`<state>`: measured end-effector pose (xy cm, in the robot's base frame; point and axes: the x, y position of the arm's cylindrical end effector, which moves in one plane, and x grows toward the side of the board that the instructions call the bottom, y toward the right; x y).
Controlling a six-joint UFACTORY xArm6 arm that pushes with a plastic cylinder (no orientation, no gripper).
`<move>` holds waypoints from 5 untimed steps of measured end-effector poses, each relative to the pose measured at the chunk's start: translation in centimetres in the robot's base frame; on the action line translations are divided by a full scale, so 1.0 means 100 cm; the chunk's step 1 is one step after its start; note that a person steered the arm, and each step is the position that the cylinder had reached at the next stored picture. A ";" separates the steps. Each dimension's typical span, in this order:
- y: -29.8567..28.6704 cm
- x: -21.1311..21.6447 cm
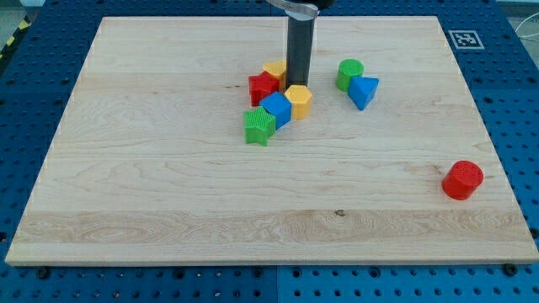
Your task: Push yellow hexagon to the red circle
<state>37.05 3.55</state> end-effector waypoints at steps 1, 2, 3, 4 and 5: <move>0.002 0.008; 0.003 0.015; -0.003 0.023; -0.015 0.028; -0.016 0.040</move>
<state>41.06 1.98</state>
